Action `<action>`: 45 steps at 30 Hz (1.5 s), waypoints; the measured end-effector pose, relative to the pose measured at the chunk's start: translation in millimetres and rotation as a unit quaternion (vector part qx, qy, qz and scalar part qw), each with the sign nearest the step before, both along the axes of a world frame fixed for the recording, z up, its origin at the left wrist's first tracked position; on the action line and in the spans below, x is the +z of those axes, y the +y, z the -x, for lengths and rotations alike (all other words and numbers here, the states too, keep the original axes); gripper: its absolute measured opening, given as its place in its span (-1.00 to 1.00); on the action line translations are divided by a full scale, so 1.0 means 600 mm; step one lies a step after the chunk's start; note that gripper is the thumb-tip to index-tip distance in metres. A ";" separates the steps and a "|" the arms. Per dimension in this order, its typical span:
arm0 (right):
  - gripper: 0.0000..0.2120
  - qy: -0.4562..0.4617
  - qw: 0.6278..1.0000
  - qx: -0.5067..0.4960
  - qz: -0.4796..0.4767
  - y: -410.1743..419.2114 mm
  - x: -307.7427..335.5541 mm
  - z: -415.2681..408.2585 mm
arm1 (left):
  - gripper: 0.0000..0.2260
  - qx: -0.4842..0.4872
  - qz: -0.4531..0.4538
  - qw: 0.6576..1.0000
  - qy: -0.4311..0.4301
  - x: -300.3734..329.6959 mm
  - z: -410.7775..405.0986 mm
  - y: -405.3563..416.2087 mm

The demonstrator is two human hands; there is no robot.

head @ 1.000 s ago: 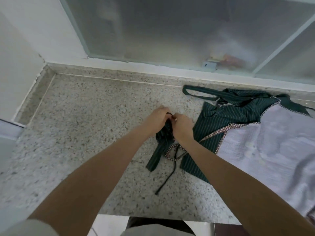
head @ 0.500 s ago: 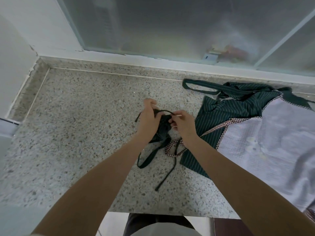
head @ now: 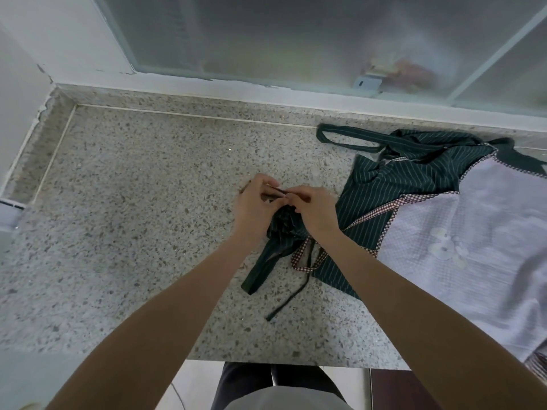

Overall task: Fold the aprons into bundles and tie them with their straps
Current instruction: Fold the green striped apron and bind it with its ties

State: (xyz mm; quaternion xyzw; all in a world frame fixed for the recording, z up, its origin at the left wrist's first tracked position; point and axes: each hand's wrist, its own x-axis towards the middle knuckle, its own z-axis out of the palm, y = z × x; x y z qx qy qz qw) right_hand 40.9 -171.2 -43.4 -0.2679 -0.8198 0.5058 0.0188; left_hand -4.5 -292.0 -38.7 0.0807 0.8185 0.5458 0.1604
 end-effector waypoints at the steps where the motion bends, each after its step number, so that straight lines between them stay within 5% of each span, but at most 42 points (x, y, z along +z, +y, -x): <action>1: -0.83 0.000 0.999 0.030 -0.018 0.001 0.000 0.000 | -0.76 -0.024 0.019 0.999 0.019 0.004 0.002 -0.002; 7: -0.82 -0.042 0.991 0.128 0.010 0.016 0.017 0.003 | -0.76 -0.085 -0.019 0.996 -0.011 0.026 0.030 -0.015; 13: -0.93 -0.048 0.994 0.073 0.063 0.007 0.014 0.004 | -0.74 -0.111 -0.040 0.993 -0.002 0.032 0.020 -0.009; 17: -0.91 -0.078 0.970 -0.020 0.230 0.013 0.025 0.000 | -0.77 -0.042 -0.027 0.999 -0.020 0.021 0.027 -0.020; 21: -0.84 -0.090 0.898 -0.079 0.422 0.024 0.023 -0.009 | -0.77 -0.175 0.051 0.982 -0.058 0.009 0.034 -0.021; 25: -0.88 -0.097 0.872 -0.064 0.475 0.031 0.021 -0.014 | -0.69 -0.243 0.134 0.961 0.011 0.003 0.045 -0.019; 29: -0.93 -0.107 0.929 0.015 0.353 0.042 0.030 -0.009 | -0.75 -0.270 0.139 0.953 0.015 0.006 0.056 -0.013; 32: -0.82 -0.073 0.989 0.109 0.069 0.041 0.039 -0.001 | -0.79 -0.272 0.132 0.952 0.037 0.011 0.058 -0.011; 36: -0.78 -0.011 0.935 0.151 -0.319 0.021 0.029 -0.007 | -0.74 -0.271 0.109 0.956 0.025 0.016 0.051 -0.003; 45: -0.84 0.059 0.934 0.099 -0.337 0.010 -0.010 -0.016 | -0.71 -0.243 0.018 0.960 -0.140 0.025 0.059 0.011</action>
